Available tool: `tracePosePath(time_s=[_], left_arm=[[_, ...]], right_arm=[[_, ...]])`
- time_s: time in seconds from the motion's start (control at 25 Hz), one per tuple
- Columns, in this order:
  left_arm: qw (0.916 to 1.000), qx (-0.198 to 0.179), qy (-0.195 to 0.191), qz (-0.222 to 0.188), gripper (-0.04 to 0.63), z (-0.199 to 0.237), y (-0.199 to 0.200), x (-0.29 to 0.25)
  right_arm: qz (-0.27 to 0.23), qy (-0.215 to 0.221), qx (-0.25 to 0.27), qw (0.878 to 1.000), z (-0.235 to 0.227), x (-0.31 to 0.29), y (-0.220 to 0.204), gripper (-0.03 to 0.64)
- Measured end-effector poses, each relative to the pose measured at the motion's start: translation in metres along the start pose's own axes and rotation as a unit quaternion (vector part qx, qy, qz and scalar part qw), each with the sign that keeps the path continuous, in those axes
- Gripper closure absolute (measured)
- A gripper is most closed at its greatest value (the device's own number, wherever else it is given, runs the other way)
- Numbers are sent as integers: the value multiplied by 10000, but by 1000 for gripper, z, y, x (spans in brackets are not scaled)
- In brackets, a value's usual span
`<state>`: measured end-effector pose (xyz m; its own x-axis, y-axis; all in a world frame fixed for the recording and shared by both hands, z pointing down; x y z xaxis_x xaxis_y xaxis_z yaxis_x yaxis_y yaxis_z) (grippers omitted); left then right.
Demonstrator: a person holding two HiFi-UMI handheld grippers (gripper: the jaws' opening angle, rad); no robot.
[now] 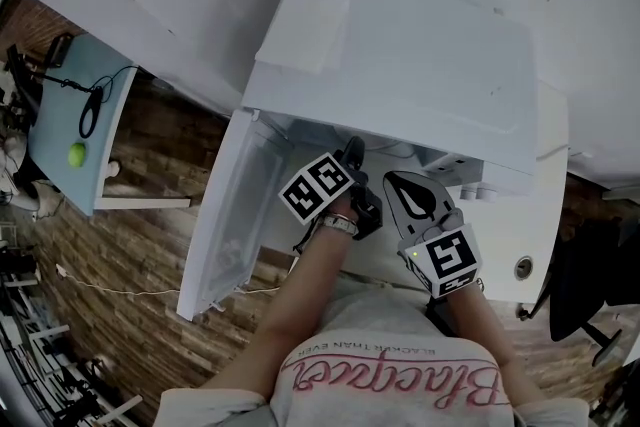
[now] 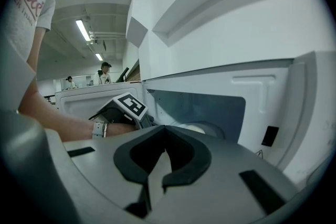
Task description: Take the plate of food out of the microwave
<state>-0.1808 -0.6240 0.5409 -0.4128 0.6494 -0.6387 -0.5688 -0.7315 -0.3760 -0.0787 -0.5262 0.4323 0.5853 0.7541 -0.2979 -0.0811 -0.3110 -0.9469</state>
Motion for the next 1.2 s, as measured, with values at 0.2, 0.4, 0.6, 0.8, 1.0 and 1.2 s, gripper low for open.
tracePosePath(time_s=[0.2, 0.4, 0.6, 0.8, 1.0, 1.2], left_arm=[[9980, 479, 398, 131, 357, 4, -2, -9], [9977, 516, 409, 127, 350, 5, -2, -15], [9968, 532, 418, 424, 348, 8, -7, -8], [9942, 848, 193, 636, 348, 13, -20, 1], [9932, 1049, -284, 421, 470, 6, -17, 2], [9915, 1175, -423, 359, 542, 1, -16, 5]], right_arm=[[36, -19, -27, 10000, -4, -2, -1, 606], [63, -34, -15, 10000, -4, -2, -2, 606], [123, -62, 4, 9999, -5, 1, -6, 606], [119, -5, 23, 9999, 0, 1, -6, 606], [139, 17, 38, 9999, 4, 7, -9, 606], [153, -71, -15, 9999, 3, 17, -12, 606]])
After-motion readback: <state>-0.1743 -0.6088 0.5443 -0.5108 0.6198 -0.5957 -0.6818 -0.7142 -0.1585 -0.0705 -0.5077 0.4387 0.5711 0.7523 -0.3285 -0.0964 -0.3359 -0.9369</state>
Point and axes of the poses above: the fingertips, and each gripper's own axes: x backward along the fingers, z to its left, y out of its top, the point moved 5 cm from there along x, backward along the fingers, and after that the axes turned 7 degrees about y, right-handed, at the moved point
